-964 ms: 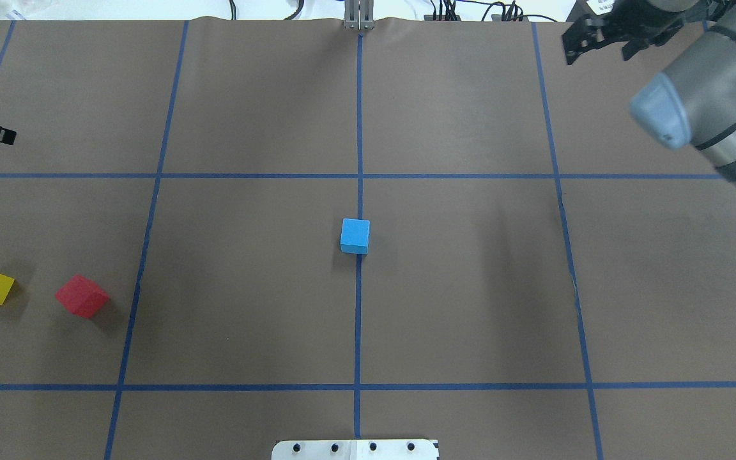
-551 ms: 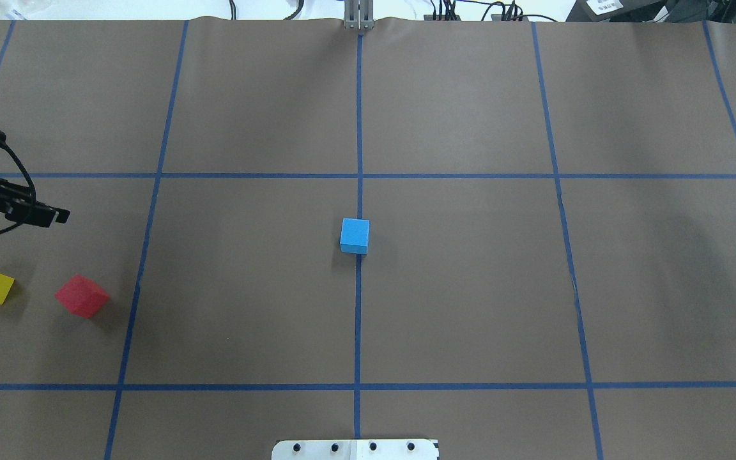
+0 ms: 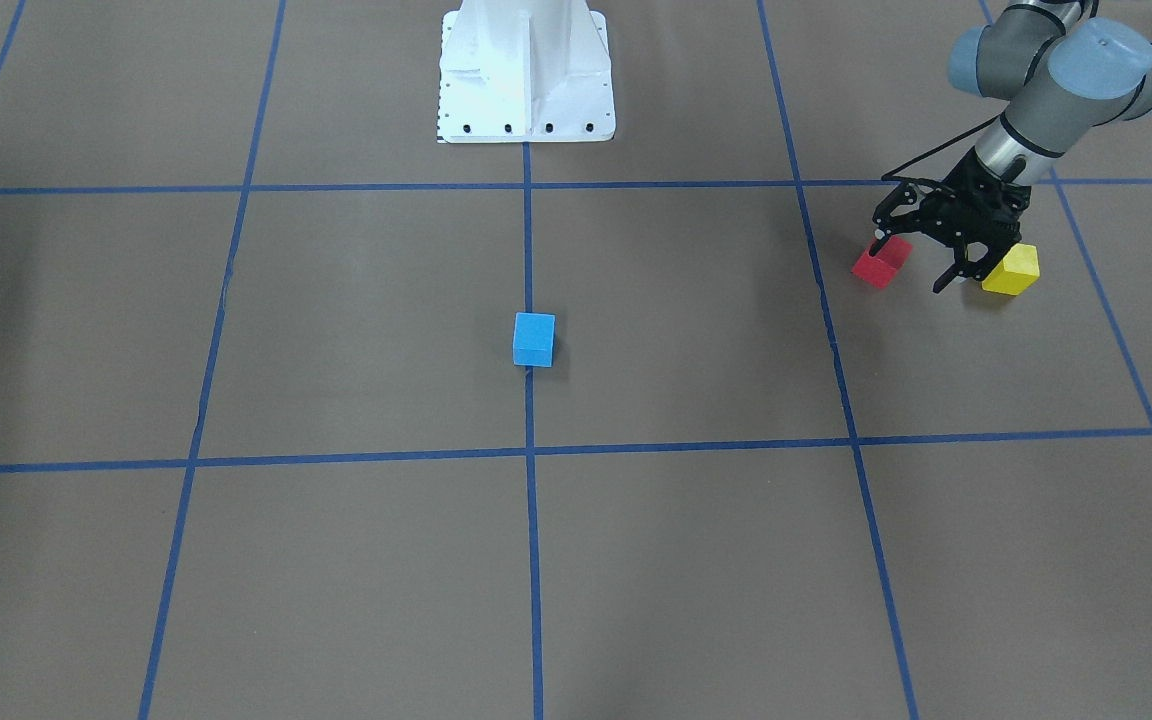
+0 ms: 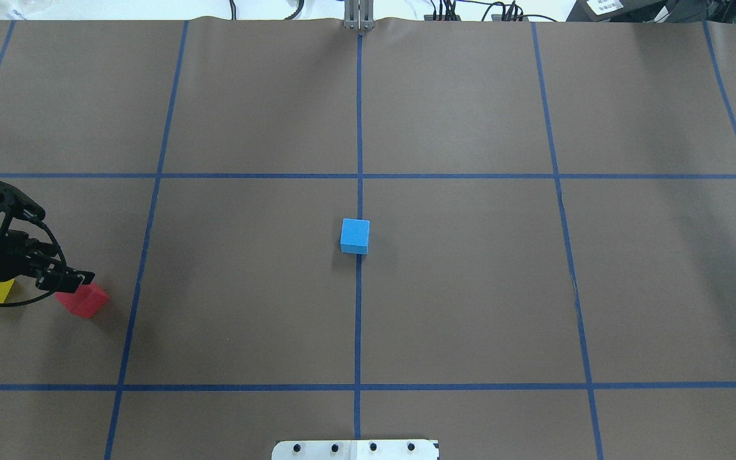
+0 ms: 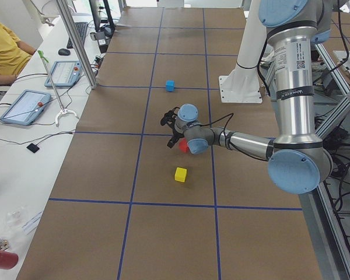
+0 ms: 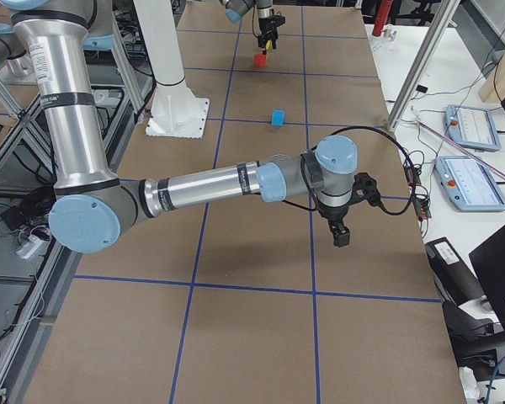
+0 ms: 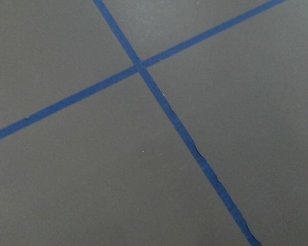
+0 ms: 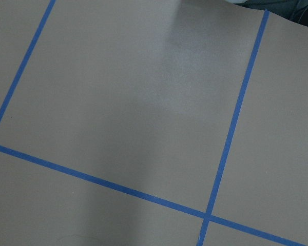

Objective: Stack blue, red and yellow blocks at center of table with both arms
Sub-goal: 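Grasp the red block with the left gripper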

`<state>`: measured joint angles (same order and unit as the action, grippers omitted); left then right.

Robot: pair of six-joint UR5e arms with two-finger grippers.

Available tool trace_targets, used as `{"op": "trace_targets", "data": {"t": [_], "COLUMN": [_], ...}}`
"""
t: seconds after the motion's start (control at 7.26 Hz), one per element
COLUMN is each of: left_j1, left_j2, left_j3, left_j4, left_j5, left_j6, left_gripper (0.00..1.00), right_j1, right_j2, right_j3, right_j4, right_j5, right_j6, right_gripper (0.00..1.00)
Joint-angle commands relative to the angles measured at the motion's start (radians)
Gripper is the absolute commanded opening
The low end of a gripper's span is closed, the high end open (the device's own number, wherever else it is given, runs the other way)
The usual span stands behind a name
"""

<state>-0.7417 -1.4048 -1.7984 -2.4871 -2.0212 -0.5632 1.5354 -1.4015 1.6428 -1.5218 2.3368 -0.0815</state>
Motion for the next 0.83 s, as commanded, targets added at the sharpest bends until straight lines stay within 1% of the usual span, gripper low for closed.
{"op": "trace_targets", "data": {"t": [0.0, 0.28, 0.41, 0.55, 0.69], "left_j1": [0.056, 0.068, 0.077, 0.088, 0.087], "left_j2": [0.032, 0.032, 0.032, 0.032, 0.032], "left_j3": [-0.001, -0.001, 0.001, 0.001, -0.002], "left_j4": [-0.021, -0.019, -0.019, -0.019, -0.021], "left_j5": [0.01, 0.012, 0.016, 0.044, 0.048], "left_j6": [0.002, 0.0, 0.002, 0.002, 0.002], "left_gripper": [1.0, 0.99, 0.76, 0.23, 0.0], "right_j1": [0.002, 0.002, 0.002, 0.0, 0.0], "right_j2": [-0.004, -0.004, -0.004, -0.004, -0.004], "right_j3": [0.0, 0.0, 0.0, -0.001, -0.001], "right_j4": [0.0, 0.0, 0.0, 0.0, 0.0], "right_j5": [-0.004, -0.007, -0.008, -0.01, -0.01], "right_j6": [-0.001, -0.001, -0.001, 0.0, 0.0], "right_gripper": [1.0, 1.0, 1.0, 1.0, 1.0]}}
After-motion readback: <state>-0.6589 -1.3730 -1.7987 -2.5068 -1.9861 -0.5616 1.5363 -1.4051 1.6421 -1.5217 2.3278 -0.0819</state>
